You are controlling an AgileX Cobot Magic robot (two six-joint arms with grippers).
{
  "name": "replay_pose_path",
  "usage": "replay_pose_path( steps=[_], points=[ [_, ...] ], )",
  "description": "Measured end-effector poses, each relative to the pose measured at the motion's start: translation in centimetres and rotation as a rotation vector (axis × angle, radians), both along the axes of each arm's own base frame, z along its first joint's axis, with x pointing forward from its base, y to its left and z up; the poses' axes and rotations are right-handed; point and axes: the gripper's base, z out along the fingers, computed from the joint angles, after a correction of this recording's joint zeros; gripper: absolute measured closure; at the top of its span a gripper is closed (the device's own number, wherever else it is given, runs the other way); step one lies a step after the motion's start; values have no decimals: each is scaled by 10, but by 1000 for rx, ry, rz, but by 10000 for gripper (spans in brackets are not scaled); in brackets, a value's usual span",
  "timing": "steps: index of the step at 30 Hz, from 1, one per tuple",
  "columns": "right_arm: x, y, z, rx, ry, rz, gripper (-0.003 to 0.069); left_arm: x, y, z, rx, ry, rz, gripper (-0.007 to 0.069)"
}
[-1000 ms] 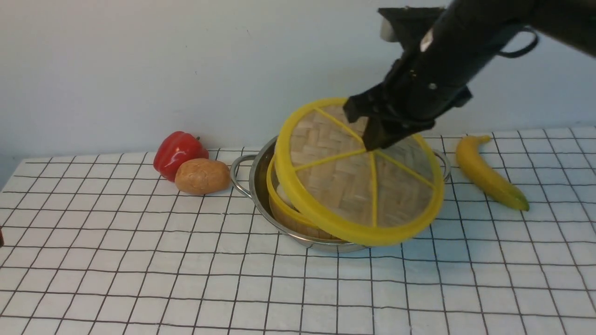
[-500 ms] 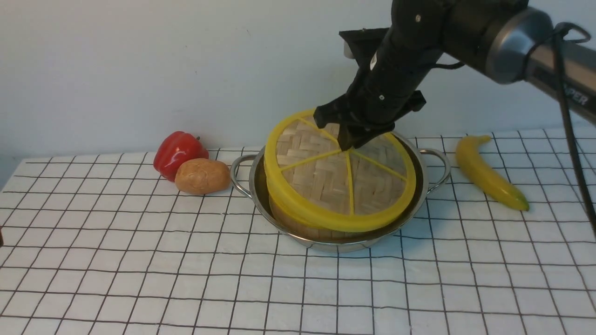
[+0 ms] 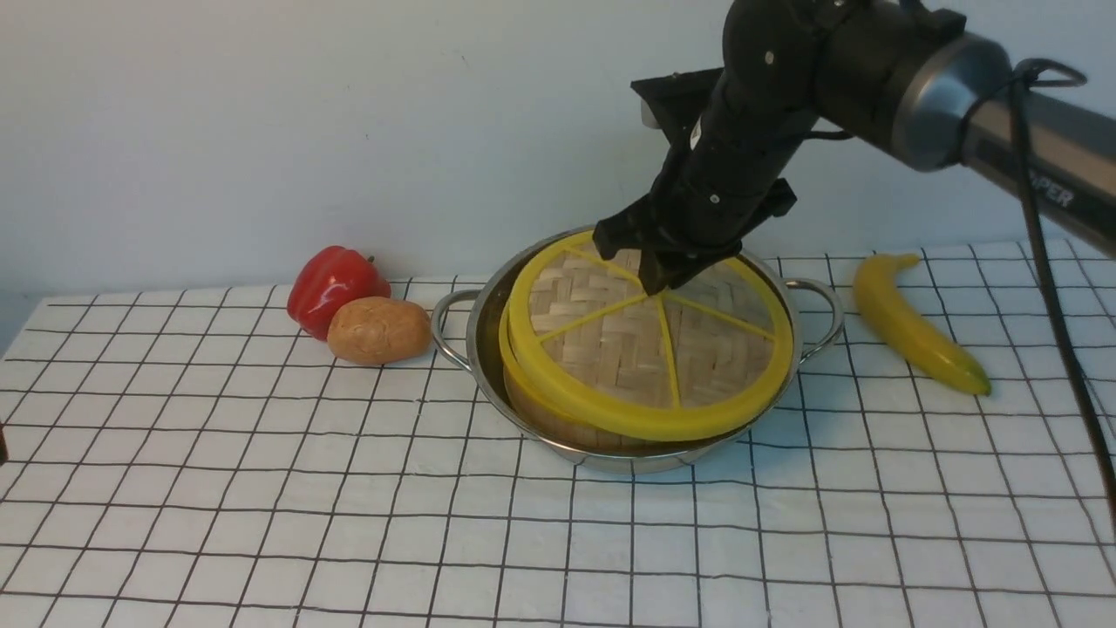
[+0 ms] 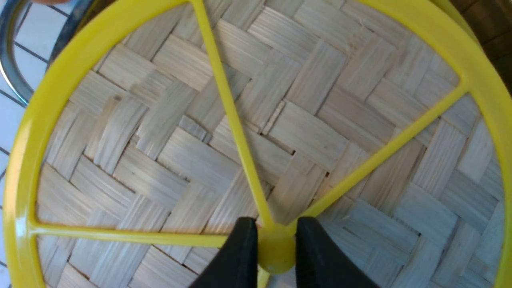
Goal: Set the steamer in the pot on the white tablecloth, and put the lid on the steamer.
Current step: 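Place the bamboo steamer lid onto the steamer basket in the pot with the right gripper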
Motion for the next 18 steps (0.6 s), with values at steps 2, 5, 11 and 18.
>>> replay_pose_path(
  steps=[2, 5, 11, 18],
  points=[
    [1, 0, 1, 5, -13, 3, 522, 0, 0, 0, 0, 0, 0, 623],
    [1, 1, 1, 7, -17, 2, 522, 0, 0, 0, 0, 0, 0, 623],
    [0, 0, 0, -5, -9, 19, 523, 0, 0, 0, 0, 0, 0, 623],
    [4, 2, 2, 11, -51, 23, 524, 0, 0, 0, 0, 0, 0, 623]
  ],
)
